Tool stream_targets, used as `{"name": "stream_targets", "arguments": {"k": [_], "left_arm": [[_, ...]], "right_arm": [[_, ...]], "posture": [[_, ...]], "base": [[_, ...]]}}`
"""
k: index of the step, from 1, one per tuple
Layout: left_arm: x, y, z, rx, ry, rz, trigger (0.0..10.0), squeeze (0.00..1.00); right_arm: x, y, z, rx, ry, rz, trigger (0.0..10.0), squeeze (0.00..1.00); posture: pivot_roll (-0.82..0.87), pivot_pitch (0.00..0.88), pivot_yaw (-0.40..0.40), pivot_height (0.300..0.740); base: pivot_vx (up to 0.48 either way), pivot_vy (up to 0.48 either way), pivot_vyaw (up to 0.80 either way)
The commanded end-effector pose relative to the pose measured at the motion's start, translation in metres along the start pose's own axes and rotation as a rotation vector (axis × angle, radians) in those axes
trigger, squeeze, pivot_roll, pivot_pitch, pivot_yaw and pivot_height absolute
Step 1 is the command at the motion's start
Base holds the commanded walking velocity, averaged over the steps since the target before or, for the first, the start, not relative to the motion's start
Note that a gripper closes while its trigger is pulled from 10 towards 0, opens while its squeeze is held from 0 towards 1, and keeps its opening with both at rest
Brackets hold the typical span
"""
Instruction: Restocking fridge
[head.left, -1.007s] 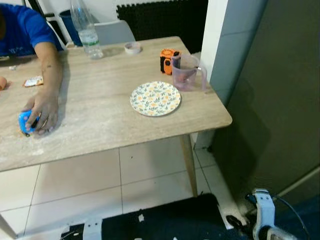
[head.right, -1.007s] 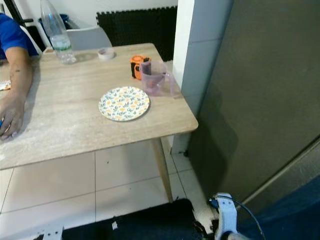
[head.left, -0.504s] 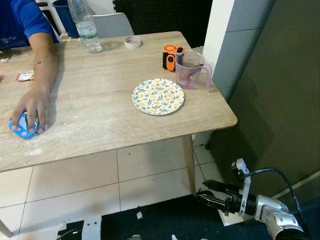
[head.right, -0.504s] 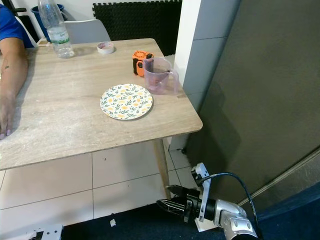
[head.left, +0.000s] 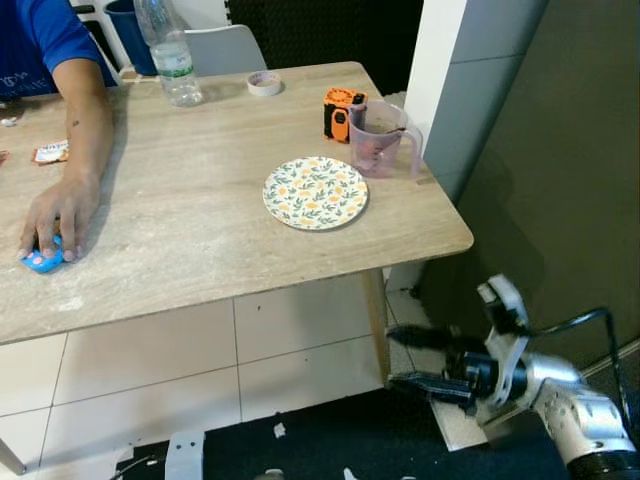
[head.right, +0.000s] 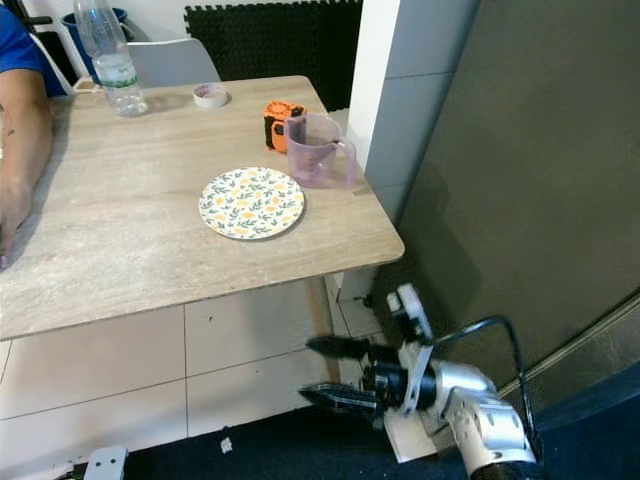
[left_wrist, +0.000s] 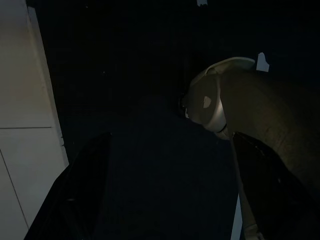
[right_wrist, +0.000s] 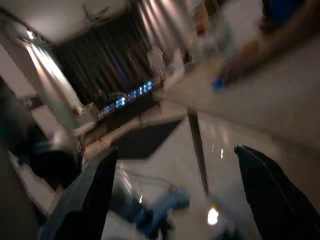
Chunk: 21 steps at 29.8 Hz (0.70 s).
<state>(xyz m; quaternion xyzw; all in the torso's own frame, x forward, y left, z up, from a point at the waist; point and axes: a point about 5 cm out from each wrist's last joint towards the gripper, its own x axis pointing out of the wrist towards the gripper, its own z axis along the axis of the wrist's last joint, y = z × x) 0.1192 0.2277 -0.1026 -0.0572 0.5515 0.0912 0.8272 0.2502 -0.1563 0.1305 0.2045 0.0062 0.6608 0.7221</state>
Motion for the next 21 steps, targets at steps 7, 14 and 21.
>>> {"name": "stream_targets", "arguments": {"k": [7,14,21], "left_arm": [[0.000,-0.003,-0.005,0.005,0.014,-0.007,10.0,0.00],[0.000,-0.003,-0.004,0.005,0.013,-0.008,10.0,0.00],[0.000,-0.004,-0.005,0.013,0.015,-0.011,10.0,0.00]], "right_arm": [[0.021,-0.011,0.051,-0.151,-0.196,-0.060,10.0,1.00],[0.047,-0.026,0.058,-0.228,-0.167,-0.150,10.0,1.00],[0.079,-0.055,0.061,-0.309,-0.094,-0.353,10.0,0.00]], "posture": [[-0.01,0.065,-0.003,0.740],[-0.01,0.067,-0.003,0.740],[0.00,0.085,-0.001,0.740]], "base": [[0.000,0.000,0.00],[0.000,0.000,0.00],[0.000,0.000,0.00]]}}
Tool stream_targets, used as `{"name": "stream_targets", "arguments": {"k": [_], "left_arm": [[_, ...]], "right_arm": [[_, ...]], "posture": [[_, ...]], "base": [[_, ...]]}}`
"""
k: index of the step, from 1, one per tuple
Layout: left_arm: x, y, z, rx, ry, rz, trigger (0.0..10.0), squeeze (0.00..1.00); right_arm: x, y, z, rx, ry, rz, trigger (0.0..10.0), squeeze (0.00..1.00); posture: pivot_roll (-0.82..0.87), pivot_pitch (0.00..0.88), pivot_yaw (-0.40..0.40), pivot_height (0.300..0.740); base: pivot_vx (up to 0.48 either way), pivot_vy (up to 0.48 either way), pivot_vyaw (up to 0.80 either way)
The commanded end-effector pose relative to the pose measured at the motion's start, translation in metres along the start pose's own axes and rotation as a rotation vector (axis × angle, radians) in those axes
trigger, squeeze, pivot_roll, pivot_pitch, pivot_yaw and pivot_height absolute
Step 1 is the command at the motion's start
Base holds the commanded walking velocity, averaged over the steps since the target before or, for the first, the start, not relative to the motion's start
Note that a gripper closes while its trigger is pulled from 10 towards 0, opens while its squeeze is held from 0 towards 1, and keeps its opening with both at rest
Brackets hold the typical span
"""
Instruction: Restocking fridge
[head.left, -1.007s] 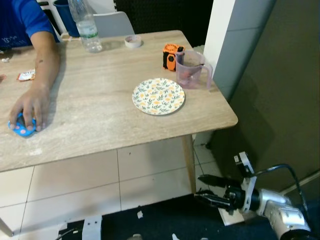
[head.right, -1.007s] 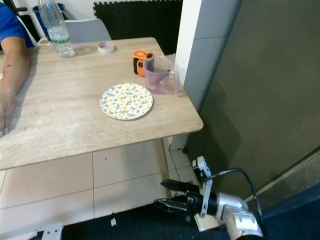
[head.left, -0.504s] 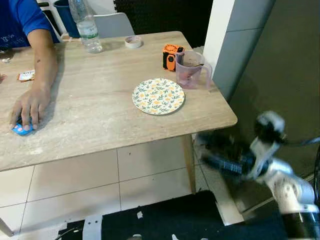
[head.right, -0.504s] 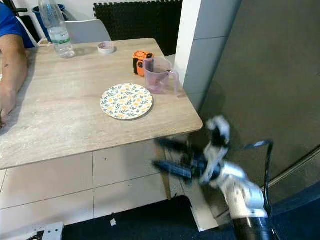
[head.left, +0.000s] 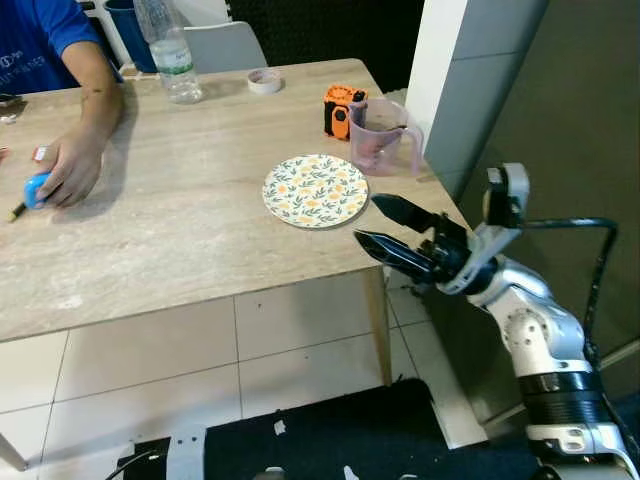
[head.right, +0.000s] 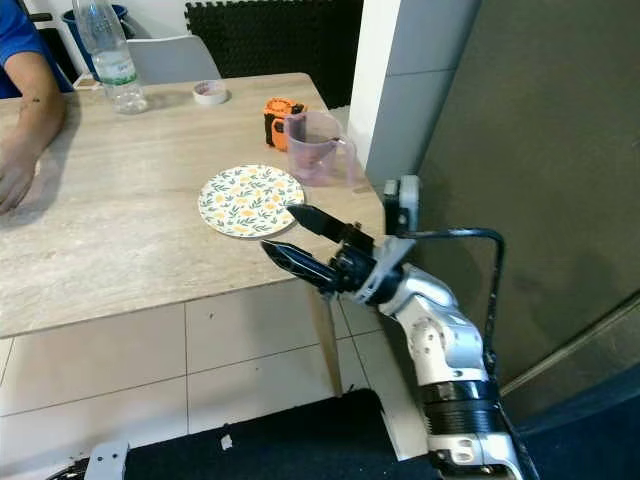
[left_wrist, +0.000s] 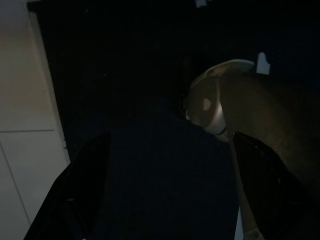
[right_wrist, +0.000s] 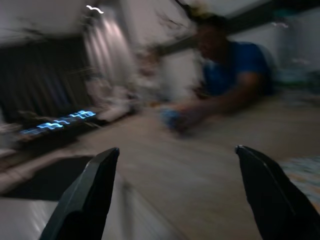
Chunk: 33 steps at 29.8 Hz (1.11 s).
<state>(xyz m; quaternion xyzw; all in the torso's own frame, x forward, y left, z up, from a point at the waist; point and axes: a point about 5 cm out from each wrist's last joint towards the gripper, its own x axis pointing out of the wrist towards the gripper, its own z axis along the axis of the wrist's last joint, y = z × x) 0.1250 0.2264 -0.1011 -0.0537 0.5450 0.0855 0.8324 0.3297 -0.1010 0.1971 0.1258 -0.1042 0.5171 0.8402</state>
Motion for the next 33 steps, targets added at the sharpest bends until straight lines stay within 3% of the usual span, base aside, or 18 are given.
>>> {"name": "stream_targets", "arguments": {"k": [1,2,4,7,9,10,17,21,26,30,33], "left_arm": [[-0.001,-0.002,-0.010,0.003,0.031,-0.004,10.0,0.00],[-0.001,-0.002,-0.011,0.006,0.032,-0.004,10.0,0.00],[-0.001,-0.002,-0.011,0.006,0.032,-0.004,10.0,0.00],[-0.001,0.000,-0.013,0.015,0.036,-0.003,10.0,0.00],[-0.001,0.000,-0.013,0.015,0.036,-0.003,10.0,0.00],[-0.002,0.002,-0.015,0.022,0.041,-0.002,10.0,0.00],[-0.002,0.004,-0.018,0.026,0.045,0.000,10.0,0.00],[-0.005,0.014,-0.025,0.034,0.042,0.009,10.0,0.00],[-0.007,0.020,-0.028,0.032,0.030,0.018,10.0,0.00],[-0.007,0.020,-0.025,0.037,0.012,0.027,10.0,0.00],[-0.006,0.020,-0.022,0.037,0.006,0.029,10.0,0.00]], "right_arm": [[0.003,-0.006,-0.009,-0.032,0.053,-0.075,10.0,0.00],[0.009,-0.012,-0.014,-0.062,0.094,-0.138,10.0,0.00],[0.009,-0.012,-0.014,-0.062,0.094,-0.138,10.0,0.00],[0.019,-0.025,-0.026,-0.182,0.236,-0.272,10.0,0.00],[0.019,-0.025,-0.026,-0.182,0.236,-0.272,10.0,0.00],[0.025,-0.028,-0.030,-0.245,0.288,-0.307,10.0,0.00],[0.032,-0.029,-0.033,-0.327,0.335,-0.330,10.0,0.00],[0.046,-0.025,-0.037,-0.417,0.358,-0.300,10.0,0.00],[0.053,-0.024,-0.035,-0.430,0.335,-0.293,10.0,0.00],[0.054,-0.031,-0.024,-0.316,0.236,-0.352,10.0,0.00],[0.054,-0.034,-0.022,-0.317,0.227,-0.371,10.0,0.00]], "posture": [[0.00,0.085,-0.001,0.740],[0.00,0.097,0.001,0.740],[0.00,0.097,0.001,0.740],[0.00,0.111,0.003,0.740],[0.00,0.111,0.003,0.740],[0.01,0.133,0.002,0.740],[0.01,0.152,-0.001,0.740],[0.04,0.229,-0.017,0.740],[0.05,0.253,-0.023,0.740],[0.07,0.264,-0.028,0.740],[0.07,0.261,-0.029,0.740]], "base": [[0.000,0.000,0.00],[0.000,0.000,0.00],[0.000,0.000,0.00],[0.000,0.000,0.00],[0.000,0.000,0.00],[0.000,0.000,0.00],[0.000,0.000,0.00],[0.000,0.000,0.00],[0.000,0.000,0.00],[0.000,0.000,0.00],[0.000,0.000,0.50]]}}
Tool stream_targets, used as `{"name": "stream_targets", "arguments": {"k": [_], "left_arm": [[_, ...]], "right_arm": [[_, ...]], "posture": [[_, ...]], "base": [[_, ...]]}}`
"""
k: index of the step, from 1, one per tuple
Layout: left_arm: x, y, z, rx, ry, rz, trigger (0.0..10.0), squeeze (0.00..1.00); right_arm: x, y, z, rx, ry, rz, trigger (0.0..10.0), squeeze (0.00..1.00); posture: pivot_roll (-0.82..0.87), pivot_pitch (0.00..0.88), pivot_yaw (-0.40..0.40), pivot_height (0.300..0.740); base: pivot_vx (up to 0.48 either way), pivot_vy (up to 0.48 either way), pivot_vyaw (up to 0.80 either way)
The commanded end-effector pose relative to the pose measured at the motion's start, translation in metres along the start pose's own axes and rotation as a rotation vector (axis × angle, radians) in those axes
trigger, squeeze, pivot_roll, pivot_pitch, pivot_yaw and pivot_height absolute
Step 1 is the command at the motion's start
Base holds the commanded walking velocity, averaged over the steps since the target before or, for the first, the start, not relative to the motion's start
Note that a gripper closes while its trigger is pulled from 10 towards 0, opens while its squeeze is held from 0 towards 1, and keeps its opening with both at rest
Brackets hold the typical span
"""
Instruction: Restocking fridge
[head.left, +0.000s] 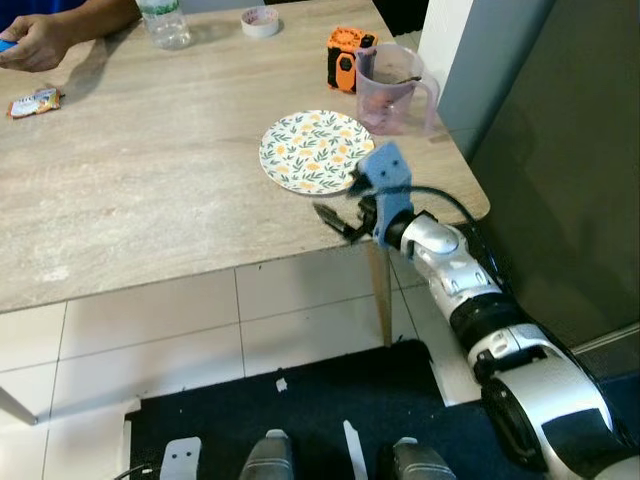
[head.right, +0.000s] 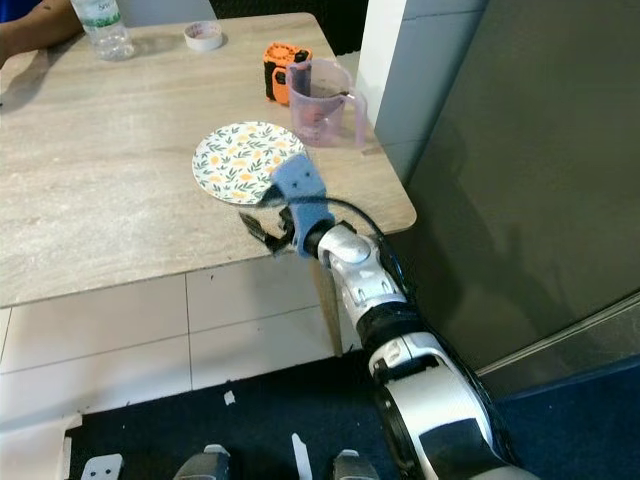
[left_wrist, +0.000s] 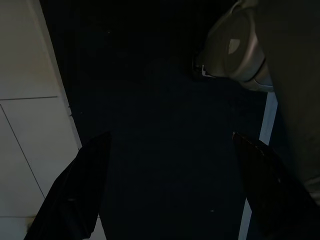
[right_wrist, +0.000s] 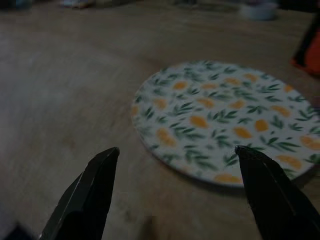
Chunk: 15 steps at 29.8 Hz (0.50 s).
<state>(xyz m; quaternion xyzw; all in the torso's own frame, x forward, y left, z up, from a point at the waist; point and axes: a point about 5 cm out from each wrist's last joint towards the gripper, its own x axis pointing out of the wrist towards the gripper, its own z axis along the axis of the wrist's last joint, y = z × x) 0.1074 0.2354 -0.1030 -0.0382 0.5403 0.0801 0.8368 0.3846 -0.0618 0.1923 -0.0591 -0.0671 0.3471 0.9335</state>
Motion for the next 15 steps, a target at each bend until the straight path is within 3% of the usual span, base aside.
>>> {"name": "stream_targets", "arguments": {"k": [1,15], "left_arm": [[-0.002,0.007,-0.005,0.005,0.013,0.022,10.0,0.00],[0.003,-0.010,0.009,-0.007,-0.028,-0.006,10.0,0.00]], "right_arm": [[-0.002,-0.003,-0.002,0.020,-0.004,-0.025,10.0,0.00],[-0.007,-0.018,0.000,-0.012,-0.022,-0.070,10.0,0.00]], "posture": [[0.07,0.258,-0.031,0.740],[0.05,0.188,-0.049,0.740]], "base": [[0.000,0.000,0.79],[0.000,0.000,0.79]]}}
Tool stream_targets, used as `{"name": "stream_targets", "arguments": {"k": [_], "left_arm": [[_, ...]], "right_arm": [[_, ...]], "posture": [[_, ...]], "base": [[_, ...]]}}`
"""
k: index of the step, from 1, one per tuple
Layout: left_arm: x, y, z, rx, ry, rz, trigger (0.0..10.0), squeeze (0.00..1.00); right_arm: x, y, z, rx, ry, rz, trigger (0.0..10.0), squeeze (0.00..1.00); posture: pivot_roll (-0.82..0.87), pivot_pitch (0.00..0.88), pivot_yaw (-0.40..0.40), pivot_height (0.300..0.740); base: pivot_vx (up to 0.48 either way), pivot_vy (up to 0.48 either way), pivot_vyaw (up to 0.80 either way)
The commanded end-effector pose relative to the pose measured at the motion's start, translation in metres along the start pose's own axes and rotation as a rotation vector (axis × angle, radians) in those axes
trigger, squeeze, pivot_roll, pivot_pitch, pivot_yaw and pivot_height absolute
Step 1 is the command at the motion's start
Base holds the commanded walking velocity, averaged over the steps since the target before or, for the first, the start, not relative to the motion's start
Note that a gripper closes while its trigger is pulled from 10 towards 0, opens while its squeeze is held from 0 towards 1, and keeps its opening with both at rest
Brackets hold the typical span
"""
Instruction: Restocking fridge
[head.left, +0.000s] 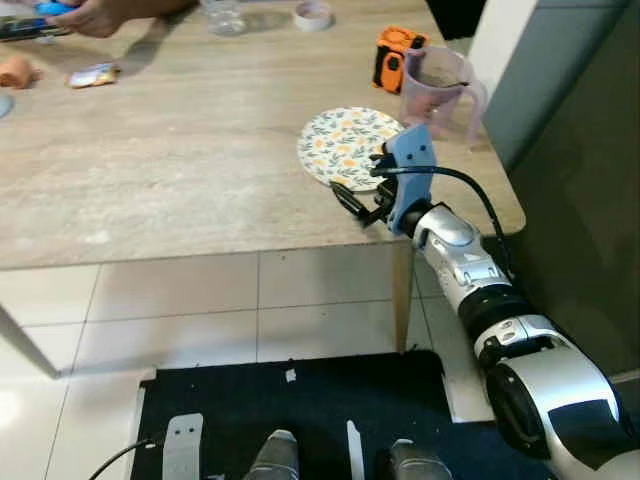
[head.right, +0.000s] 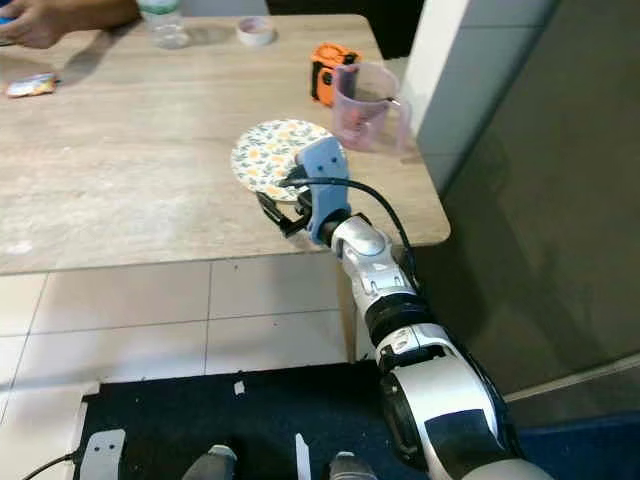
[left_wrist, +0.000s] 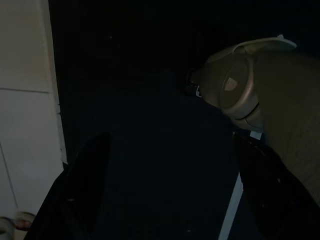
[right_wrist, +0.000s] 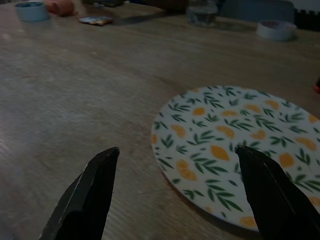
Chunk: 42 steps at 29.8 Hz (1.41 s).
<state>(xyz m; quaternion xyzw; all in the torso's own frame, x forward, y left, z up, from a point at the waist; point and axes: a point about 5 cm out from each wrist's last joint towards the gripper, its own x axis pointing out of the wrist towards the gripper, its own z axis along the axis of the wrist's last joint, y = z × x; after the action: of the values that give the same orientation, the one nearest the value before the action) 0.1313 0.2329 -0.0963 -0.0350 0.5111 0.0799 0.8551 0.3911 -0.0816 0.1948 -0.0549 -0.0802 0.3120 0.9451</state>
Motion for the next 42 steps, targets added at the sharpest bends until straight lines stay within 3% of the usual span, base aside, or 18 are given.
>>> {"name": "stream_targets", "arguments": {"k": [1,7,17,31,42], "left_arm": [[-0.001,-0.005,-0.014,-0.008,0.042,-0.005,10.0,0.00],[-0.003,-0.008,-0.025,0.008,0.075,-0.006,10.0,0.00],[-0.003,-0.009,-0.026,0.023,0.086,-0.016,10.0,0.00],[-0.002,-0.008,-0.022,0.051,0.088,-0.026,10.0,0.00],[-0.003,-0.006,-0.025,0.063,0.100,-0.026,10.0,0.00]], "right_arm": [[0.001,0.000,0.000,-0.011,-0.001,0.002,10.0,0.00],[-0.005,-0.008,-0.002,-0.043,0.006,-0.024,10.0,0.00],[-0.013,-0.017,-0.011,-0.033,0.022,-0.110,10.0,0.00],[-0.019,-0.014,-0.022,-0.036,0.040,-0.166,10.0,0.00],[-0.031,-0.015,-0.034,-0.006,0.044,-0.200,10.0,0.00]], "posture": [[0.05,0.186,-0.049,0.740],[0.03,0.153,-0.042,0.740],[0.03,0.133,-0.036,0.740],[0.00,0.112,-0.020,0.740],[0.00,0.092,-0.022,0.740]], "base": [[0.000,0.000,0.79],[0.000,0.000,0.79],[0.000,0.000,0.77],[0.000,0.000,0.00],[0.000,-0.400,0.00]]}}
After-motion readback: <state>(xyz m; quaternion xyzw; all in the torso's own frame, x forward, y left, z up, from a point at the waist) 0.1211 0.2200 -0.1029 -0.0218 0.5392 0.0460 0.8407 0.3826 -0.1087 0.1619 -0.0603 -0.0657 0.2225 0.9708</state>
